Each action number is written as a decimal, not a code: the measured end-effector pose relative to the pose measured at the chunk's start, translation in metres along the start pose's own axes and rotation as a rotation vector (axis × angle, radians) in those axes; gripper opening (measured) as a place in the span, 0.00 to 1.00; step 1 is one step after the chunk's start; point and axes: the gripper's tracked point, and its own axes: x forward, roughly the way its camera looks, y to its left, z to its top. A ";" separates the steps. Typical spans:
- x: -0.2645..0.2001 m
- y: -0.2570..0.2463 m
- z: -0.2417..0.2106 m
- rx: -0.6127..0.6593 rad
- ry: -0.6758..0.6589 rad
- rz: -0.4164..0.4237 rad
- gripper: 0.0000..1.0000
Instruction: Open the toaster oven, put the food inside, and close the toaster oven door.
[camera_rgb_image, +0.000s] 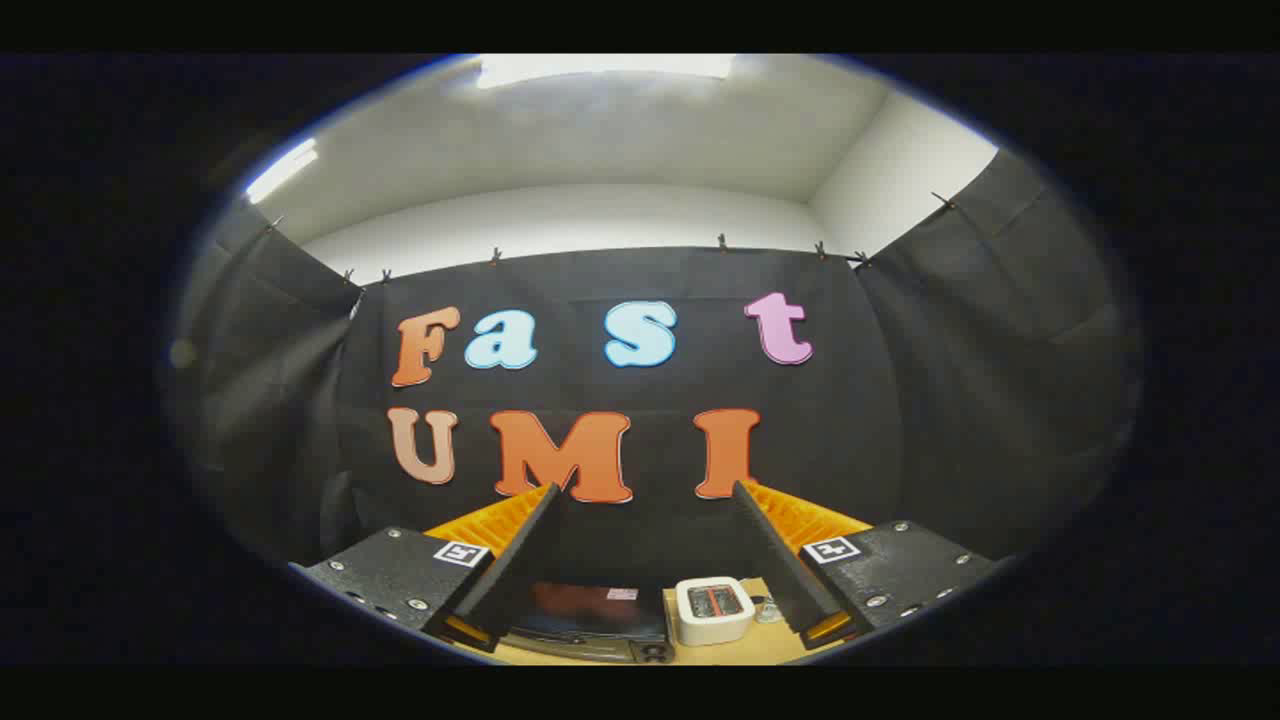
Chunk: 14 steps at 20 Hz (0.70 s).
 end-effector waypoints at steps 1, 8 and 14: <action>0.001 0.003 -0.001 -0.001 0.003 0.007 0.98; 0.003 0.014 -0.007 -0.016 0.017 0.028 0.98; 0.006 0.017 -0.013 -0.010 0.021 0.028 0.98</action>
